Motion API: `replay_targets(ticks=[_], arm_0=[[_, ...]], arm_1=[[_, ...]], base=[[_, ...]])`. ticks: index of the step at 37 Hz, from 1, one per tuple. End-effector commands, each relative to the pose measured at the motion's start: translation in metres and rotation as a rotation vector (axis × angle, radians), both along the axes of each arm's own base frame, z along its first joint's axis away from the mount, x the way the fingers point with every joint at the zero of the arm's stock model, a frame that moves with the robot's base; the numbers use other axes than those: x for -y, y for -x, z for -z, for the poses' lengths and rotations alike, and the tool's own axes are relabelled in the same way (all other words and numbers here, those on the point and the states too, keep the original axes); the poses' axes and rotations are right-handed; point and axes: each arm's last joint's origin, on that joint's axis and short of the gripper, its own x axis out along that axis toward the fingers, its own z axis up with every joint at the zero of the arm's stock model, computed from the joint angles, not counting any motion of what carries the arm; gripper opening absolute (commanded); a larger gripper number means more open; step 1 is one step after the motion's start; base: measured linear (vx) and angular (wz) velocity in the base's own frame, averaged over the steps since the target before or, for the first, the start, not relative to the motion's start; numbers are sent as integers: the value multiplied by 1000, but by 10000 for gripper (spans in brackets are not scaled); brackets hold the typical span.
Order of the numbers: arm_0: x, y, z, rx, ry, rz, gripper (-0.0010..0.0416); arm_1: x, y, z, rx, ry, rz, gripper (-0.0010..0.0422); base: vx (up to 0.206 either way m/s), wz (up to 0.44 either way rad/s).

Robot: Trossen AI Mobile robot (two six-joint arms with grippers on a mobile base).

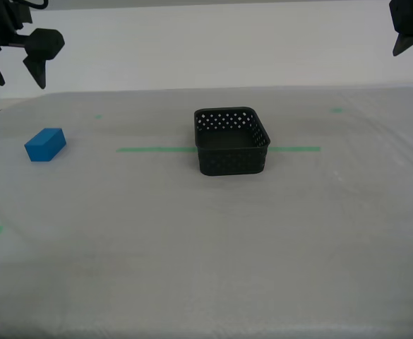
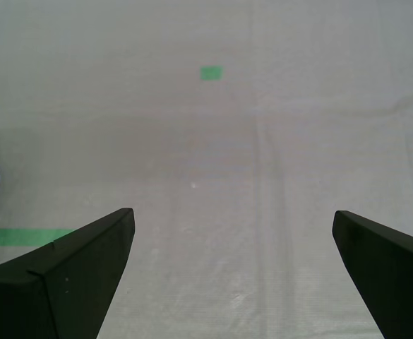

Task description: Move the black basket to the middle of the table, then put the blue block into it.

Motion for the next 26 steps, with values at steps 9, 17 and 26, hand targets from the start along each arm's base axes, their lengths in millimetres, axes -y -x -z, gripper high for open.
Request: replay_targets(ticks=[9, 17, 26], arm_0=[[0, 0, 0, 0, 0, -3, 394], [0, 0, 0, 2, 0, -3, 394], [0, 0, 0, 4, 0, -3, 394]], arm_1=[[-1, -17, 32, -49, -6, 33, 346], [-3, -28, 60, -87, -7, 44, 346], [-6, -42, 82, -128, -9, 42, 346]], base=[[0, 0], [0, 0], [0, 0]])
